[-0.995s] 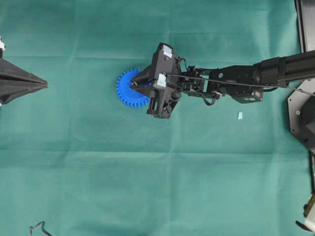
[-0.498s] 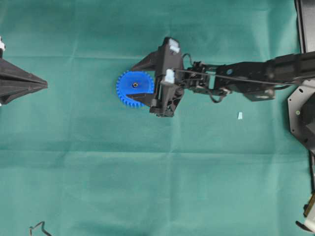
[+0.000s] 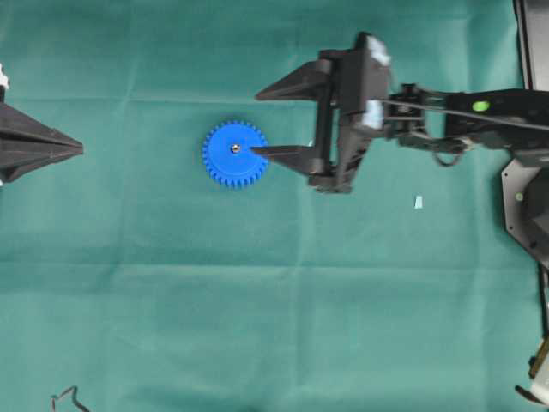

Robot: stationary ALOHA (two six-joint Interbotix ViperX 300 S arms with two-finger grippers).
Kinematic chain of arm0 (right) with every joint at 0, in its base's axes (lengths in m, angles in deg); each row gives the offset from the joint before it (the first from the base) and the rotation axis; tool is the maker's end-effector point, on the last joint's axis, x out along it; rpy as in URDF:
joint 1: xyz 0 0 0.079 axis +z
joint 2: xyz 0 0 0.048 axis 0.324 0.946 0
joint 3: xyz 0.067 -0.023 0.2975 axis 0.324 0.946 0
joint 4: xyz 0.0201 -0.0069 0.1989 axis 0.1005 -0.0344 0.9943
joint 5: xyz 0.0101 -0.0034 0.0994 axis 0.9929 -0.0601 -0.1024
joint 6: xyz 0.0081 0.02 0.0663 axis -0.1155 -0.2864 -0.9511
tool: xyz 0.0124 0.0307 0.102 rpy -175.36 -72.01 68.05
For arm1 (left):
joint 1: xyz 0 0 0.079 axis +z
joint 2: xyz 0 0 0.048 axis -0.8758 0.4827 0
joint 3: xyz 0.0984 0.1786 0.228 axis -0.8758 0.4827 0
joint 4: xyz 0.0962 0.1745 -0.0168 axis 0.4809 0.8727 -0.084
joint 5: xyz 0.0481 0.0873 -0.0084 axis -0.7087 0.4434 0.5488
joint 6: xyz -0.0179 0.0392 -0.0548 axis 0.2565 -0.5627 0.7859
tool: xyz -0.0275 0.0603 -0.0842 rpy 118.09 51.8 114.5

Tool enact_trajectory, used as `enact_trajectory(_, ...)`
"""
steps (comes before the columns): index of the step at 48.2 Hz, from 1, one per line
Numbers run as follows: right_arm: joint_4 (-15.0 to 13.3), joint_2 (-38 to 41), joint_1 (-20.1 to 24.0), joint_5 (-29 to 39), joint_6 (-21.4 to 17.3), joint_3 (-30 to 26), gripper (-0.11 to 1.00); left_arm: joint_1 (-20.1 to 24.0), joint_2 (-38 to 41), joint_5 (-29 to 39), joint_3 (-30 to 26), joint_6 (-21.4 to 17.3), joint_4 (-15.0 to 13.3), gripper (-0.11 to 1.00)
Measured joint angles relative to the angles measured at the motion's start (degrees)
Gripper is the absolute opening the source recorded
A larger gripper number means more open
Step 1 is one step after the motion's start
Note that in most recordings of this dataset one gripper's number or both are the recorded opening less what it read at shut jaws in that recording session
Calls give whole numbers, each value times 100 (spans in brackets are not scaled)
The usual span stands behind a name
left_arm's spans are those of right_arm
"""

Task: Insert the shaft into the center hole of the gear.
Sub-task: 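Open the right gripper and raise it away from the gear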

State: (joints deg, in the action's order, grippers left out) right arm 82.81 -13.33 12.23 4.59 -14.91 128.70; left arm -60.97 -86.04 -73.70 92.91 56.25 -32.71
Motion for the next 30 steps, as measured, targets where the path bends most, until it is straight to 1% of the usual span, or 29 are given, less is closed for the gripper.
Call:
enact_trajectory(6, -9, -501, 9, 18, 35, 281, 89, 0, 0, 62, -9, 0, 9, 0)
enact_trajectory(17, -53, -1538, 9, 9, 53, 984, 88, 0, -18, 88, -9, 9, 9, 0)
enact_trajectory(30, -62, -2742, 0, 158, 53, 1556, 88, 0, -26, 88, -9, 0, 9, 0)
